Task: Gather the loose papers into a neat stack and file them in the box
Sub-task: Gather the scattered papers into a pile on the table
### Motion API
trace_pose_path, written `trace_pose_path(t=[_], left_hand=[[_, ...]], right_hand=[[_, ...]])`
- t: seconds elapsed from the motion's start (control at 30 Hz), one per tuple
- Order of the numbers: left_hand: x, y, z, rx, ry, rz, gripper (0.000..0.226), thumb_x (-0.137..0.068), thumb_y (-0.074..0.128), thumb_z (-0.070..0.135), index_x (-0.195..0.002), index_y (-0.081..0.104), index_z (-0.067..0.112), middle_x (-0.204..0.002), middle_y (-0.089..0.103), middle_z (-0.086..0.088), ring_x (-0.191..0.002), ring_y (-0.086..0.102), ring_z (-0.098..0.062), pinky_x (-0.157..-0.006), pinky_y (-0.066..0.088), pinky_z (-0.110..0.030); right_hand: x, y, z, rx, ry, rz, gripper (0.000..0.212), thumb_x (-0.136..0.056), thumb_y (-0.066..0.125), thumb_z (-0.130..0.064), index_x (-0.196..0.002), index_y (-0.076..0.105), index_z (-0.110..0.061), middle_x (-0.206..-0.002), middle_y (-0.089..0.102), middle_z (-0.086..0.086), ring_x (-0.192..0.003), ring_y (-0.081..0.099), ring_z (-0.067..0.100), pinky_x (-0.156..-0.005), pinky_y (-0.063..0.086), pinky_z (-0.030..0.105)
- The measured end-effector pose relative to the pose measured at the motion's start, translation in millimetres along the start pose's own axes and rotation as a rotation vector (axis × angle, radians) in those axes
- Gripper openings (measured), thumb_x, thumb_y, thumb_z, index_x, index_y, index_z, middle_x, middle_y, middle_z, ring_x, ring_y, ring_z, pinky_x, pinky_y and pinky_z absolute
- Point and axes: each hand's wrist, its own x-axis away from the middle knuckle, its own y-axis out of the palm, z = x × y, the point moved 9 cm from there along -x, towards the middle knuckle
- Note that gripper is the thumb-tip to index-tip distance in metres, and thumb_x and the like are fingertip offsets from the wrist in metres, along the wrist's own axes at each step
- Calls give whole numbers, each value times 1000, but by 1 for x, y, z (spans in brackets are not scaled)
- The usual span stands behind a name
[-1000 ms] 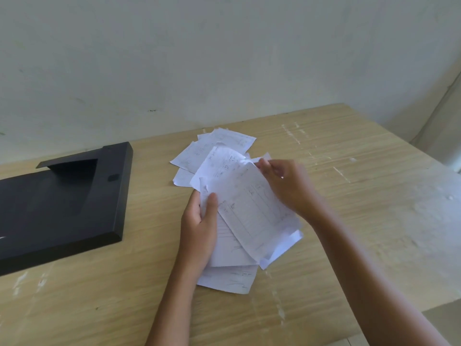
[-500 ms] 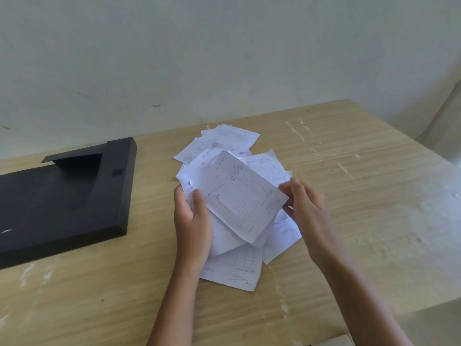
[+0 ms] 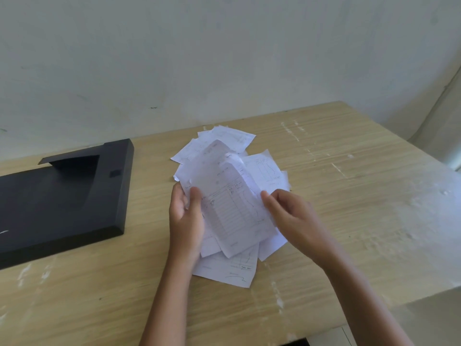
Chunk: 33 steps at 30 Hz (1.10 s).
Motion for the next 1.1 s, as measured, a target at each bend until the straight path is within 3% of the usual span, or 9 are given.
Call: trace_pose_path(t=[0.1, 0.23, 0.4, 0.53, 0.63, 0.73, 0.87, 0.97, 1.1], left_hand=[[4, 6, -1, -57, -3, -85, 23, -109, 45, 23, -118, 66, 26, -105, 76, 11, -94, 69, -3, -78, 52, -20], [11, 15, -2, -71, -2, -121, 20, -108, 48, 29, -111, 68, 28, -102, 77, 3, -89, 70, -7, -76, 55, -25], [12, 4, -15, 145, -121, 64, 25, -101, 60, 40, -126, 59, 45, -122, 71, 1, -111, 69, -13, -94, 55, -38], [19, 19, -18, 111, -225, -78, 24, -100, 62, 38, -120, 68, 26, -107, 78, 0, -99, 76, -20, -80, 60, -37], [18, 19, -13, -92, -81, -105, 15, -102, 61, 35, -113, 67, 28, -102, 77, 4, -97, 74, -15, -80, 59, -30], [7, 5, -9, -221, 9, -31, 15, -95, 70, 31, -108, 64, 31, -96, 75, 7, -85, 71, -10, -75, 56, -31], [-8, 1, -13, -407, 24, -18, 17, -91, 71, 37, -94, 64, 22, -74, 64, -4, -63, 55, -14, -59, 44, -30], [-8, 9, -19, -707, 84, -42, 39, -92, 65, 45, -125, 60, 24, -99, 68, 4, -94, 63, -20, -73, 51, -34], [9, 5, -23, -858, 147, -59, 65, -99, 51, 48, -156, 30, 26, -143, 49, 8, -136, 43, -18, -109, 43, -40]], right_hand=[[-12, -1, -3, -103, 33, -60, 59, -89, 45, -69, -90, 61, -13, -85, 65, 12, -71, 56, 22, -67, 48, 44], [-19, 13, -11, -206, 47, -200, 35, -94, 53, -58, -107, 67, -29, -100, 75, -7, -91, 72, 12, -80, 56, 37], [-16, 22, 2, -170, 42, 14, 11, -95, 63, -34, -104, 63, -26, -94, 73, -3, -84, 68, 7, -73, 54, 28], [-4, 30, 0, -270, 54, 183, 14, -98, 59, -30, -112, 59, -25, -99, 70, -10, -87, 66, -1, -69, 49, 13], [1, 48, -6, -89, 5, 46, 21, -98, 59, -31, -118, 56, -32, -99, 67, -21, -93, 63, -8, -73, 50, 10], [-4, 33, -4, 102, -31, 128, 25, -99, 52, -39, -117, 63, -27, -96, 69, -16, -94, 62, -2, -78, 50, 18], [-24, -4, 14, 416, -30, 270, 42, -101, 51, -27, -139, 54, -10, -134, 61, 4, -132, 41, 23, -108, 37, 34], [-41, -12, 38, 557, 57, 167, 41, -102, 46, -20, -138, 51, -2, -145, 49, 13, -142, 32, 30, -110, 32, 36], [-42, -10, 44, 517, 36, 121, 26, -99, 43, -12, -109, 62, 3, -118, 61, 11, -119, 52, 28, -92, 43, 36]])
